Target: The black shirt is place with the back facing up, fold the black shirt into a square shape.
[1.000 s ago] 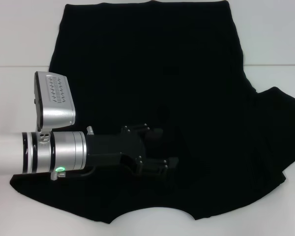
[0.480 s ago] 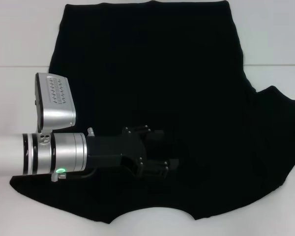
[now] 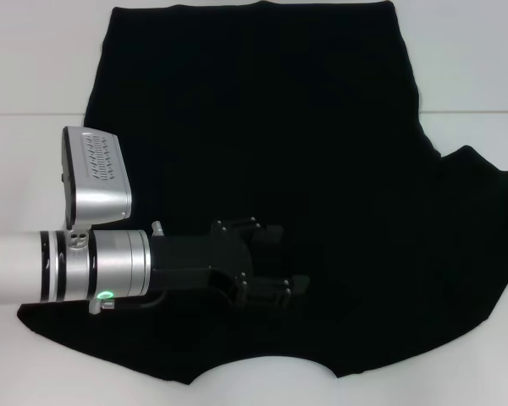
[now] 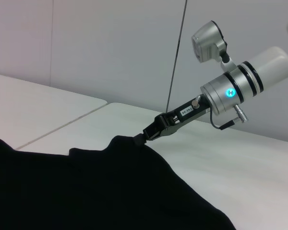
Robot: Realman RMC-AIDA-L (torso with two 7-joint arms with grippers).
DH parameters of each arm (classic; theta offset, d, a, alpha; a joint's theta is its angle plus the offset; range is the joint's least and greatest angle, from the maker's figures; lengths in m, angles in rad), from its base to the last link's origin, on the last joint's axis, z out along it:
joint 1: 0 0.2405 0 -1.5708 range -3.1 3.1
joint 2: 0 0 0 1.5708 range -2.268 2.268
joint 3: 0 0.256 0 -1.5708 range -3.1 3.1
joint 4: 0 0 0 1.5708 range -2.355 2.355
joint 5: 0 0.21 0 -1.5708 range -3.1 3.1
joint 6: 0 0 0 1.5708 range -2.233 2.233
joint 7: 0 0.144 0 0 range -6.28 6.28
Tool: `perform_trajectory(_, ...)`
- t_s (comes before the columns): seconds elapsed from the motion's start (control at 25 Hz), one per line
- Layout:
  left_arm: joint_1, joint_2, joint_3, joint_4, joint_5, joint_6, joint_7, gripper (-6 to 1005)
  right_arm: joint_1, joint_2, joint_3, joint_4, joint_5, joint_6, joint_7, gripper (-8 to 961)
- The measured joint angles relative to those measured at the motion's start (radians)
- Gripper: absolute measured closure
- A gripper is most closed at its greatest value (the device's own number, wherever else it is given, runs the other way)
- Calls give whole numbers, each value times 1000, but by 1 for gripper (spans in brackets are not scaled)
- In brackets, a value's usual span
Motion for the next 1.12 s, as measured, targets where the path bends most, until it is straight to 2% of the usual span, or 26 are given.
perform_trajectory(0.4, 0, -1, 0, 0, 0, 0, 0, 111, 33, 8, 0, 1, 1, -16, -3, 951)
perform_trajectory(0.72, 0, -1, -1, 0, 0, -1, 0, 111, 95, 22, -4, 1, 1, -141, -85, 951)
perform_trajectory(0.88, 0, -1, -2, 0, 0, -4, 0, 111, 121, 27, -32, 0, 1, -204, -110, 951)
perform_trajectory(1.12, 0, -1, -4, 0, -3, -7, 0, 111, 155, 39, -84, 0, 0, -216, -103, 951)
